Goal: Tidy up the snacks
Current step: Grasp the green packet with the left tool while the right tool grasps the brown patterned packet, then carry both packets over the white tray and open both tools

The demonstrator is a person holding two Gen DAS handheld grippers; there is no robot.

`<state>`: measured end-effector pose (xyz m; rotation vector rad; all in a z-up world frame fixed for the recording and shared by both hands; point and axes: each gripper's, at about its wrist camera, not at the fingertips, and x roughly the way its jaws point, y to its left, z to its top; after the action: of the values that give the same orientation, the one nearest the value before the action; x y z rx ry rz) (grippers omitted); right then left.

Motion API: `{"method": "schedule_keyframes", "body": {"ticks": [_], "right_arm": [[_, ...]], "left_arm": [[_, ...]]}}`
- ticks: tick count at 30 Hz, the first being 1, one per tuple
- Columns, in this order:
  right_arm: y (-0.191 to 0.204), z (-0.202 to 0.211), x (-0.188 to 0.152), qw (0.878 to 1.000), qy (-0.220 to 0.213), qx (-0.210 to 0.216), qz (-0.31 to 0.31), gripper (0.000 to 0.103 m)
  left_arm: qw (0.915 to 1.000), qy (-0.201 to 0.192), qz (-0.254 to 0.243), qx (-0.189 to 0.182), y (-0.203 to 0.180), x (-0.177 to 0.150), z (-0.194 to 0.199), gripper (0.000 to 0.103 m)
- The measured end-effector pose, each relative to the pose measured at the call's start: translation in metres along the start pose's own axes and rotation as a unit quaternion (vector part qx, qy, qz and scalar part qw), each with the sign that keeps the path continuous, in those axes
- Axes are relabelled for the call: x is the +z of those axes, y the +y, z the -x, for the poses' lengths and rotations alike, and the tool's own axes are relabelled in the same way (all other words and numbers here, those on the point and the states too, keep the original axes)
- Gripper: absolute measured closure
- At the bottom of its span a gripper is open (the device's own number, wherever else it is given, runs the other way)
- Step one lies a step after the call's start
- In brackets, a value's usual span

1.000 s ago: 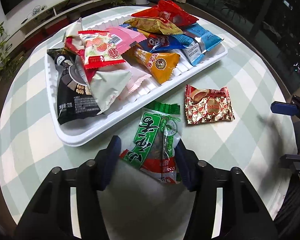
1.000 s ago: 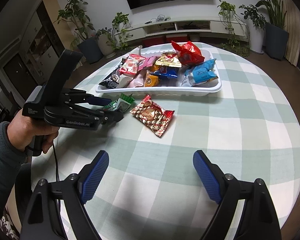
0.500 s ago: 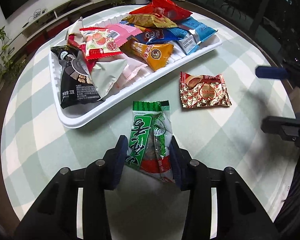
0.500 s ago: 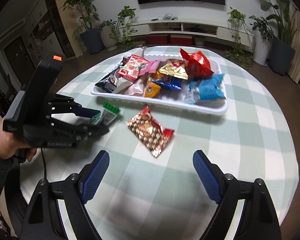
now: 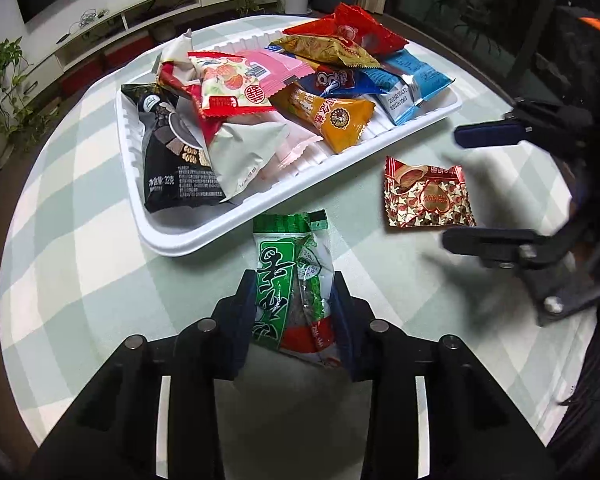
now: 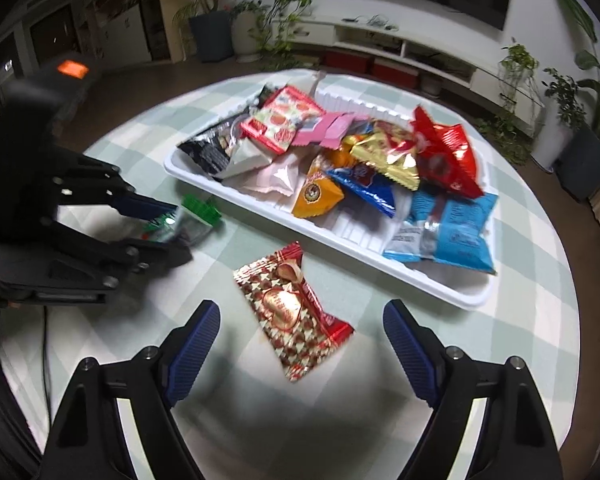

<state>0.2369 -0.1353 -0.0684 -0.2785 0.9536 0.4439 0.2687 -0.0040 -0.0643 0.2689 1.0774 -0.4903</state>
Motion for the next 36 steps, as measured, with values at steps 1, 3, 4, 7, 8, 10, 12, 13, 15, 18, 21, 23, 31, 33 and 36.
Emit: {"method": "schedule_keyframes", "body": {"ticks": [1, 3, 4, 7, 8, 10, 12, 13, 15, 18, 21, 23, 31, 33, 36], "right_arm": [[0.001, -0.004, 0.001, 1.0, 0.006, 0.003, 0.006, 0.019], [0.005, -0.016, 0.003, 0.999, 0.026, 0.009, 0.022, 0.022], [0.006, -0.02, 0.003, 0.999, 0.037, 0.007, 0.027, 0.025], [0.005, -0.023, 0.005, 0.999, 0.04, 0.016, 0.027, 0.028], [0.004, -0.024, 0.006, 0.999, 0.043, 0.018, 0.024, 0.033], [0.0, -0.023, 0.01, 0.999, 0.049, 0.017, 0.015, 0.048], [-0.006, -0.02, 0.012, 0.998, 0.054, 0.012, 0.001, 0.069], [-0.009, -0.019, 0.012, 0.998, 0.057, 0.017, -0.006, 0.07], [-0.008, -0.017, 0.01, 0.998, 0.058, 0.015, -0.008, 0.072], [-0.011, -0.009, 0.005, 0.998, 0.05, 0.019, -0.025, 0.076], [-0.013, 0.006, 0.0, 0.998, 0.028, 0.029, -0.045, 0.076], [-0.017, 0.02, -0.002, 0.997, 0.007, 0.043, -0.065, 0.077], [-0.053, 0.064, 0.012, 0.982, -0.067, 0.076, -0.16, 0.077], [-0.065, 0.071, 0.019, 0.977, -0.081, 0.079, -0.183, 0.077], [-0.079, 0.077, 0.034, 0.971, -0.096, 0.075, -0.207, 0.077]], "left_arm": [[1.0, -0.003, 0.004, -0.003, 0.002, -0.002, 0.001, 0.071], [0.9999, -0.009, 0.011, -0.007, 0.004, -0.008, 0.005, 0.072], [0.9998, -0.012, 0.015, -0.01, 0.005, -0.011, 0.007, 0.072], [0.9993, -0.02, 0.027, -0.018, 0.006, -0.019, 0.013, 0.073], [0.999, -0.022, 0.031, -0.022, 0.006, -0.02, 0.014, 0.073], [0.9983, -0.026, 0.042, -0.032, 0.007, -0.026, 0.017, 0.073], [0.9973, -0.032, 0.052, -0.04, 0.008, -0.031, 0.022, 0.074], [0.9969, -0.034, 0.056, -0.043, 0.01, -0.033, 0.023, 0.074], [0.9958, -0.041, 0.066, -0.049, 0.012, -0.037, 0.027, 0.074], [0.9939, -0.053, 0.078, -0.058, 0.012, -0.037, 0.033, 0.074], [0.9916, -0.069, 0.089, -0.064, 0.015, -0.036, 0.043, 0.074], [0.9894, -0.081, 0.099, -0.069, 0.018, -0.034, 0.051, 0.074], [0.9804, -0.122, 0.126, -0.089, 0.035, -0.004, 0.082, 0.074], [0.9791, -0.129, 0.129, -0.09, 0.038, 0.009, 0.086, 0.074], [0.9767, -0.142, 0.133, -0.09, 0.044, 0.036, 0.091, 0.074]]}}
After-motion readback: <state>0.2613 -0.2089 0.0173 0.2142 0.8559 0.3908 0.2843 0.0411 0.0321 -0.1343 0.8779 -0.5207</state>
